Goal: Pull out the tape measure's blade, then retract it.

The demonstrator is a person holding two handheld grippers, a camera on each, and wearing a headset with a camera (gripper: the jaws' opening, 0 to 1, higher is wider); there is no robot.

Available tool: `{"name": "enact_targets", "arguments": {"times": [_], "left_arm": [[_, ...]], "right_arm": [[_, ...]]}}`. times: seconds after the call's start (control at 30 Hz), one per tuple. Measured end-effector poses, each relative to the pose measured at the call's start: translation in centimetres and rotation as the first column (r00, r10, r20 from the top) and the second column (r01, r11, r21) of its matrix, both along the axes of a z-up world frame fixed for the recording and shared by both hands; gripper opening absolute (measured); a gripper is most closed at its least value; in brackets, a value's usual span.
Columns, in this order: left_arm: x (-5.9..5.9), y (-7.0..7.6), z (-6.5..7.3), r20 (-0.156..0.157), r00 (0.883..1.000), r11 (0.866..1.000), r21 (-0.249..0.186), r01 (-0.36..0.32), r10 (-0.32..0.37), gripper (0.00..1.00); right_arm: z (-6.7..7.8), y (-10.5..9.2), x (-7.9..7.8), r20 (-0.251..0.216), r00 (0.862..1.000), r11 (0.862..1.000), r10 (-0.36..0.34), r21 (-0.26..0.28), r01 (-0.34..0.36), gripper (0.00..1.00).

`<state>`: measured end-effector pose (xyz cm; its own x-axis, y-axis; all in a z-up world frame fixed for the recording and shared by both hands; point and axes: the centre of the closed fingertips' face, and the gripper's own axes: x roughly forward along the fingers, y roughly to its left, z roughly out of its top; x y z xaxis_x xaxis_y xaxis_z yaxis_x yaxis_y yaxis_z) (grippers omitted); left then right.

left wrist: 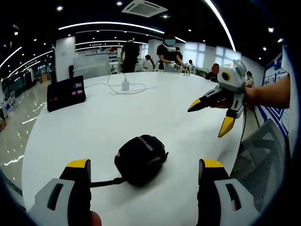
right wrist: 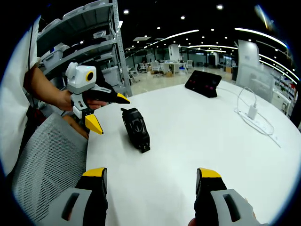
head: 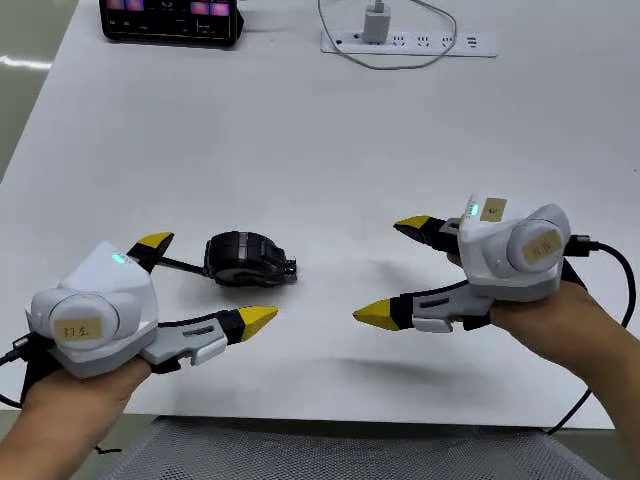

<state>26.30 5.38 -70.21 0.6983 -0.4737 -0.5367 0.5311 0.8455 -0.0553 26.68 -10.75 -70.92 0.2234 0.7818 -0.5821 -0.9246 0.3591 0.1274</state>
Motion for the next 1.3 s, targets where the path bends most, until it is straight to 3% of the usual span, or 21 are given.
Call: {"name": "enact_targets", "arguments": {"times": [0.23,0.7,1.3], "left_arm": [[-0.6,0.3,0.4,-0.007,0.999,0.999,0.01,0.033,-0.033,0.98],[-1.6,1.5,1.0,-0.005,0.998,0.998,0.017,0.059,-0.059,0.99],[-3.0,2.4,1.2,-0.031,0.996,0.995,0.039,0.089,-0.088,0.99]], "right_arm": [[0.4,-1.3,0.2,0.018,0.999,0.999,-0.035,0.006,0.035,0.79],[0.7,-3.6,-0.3,0.034,0.996,0.997,-0.079,-0.006,0.079,0.83],[1.6,-5.6,-1.4,0.026,0.993,0.994,-0.113,-0.006,0.113,0.86]]}}
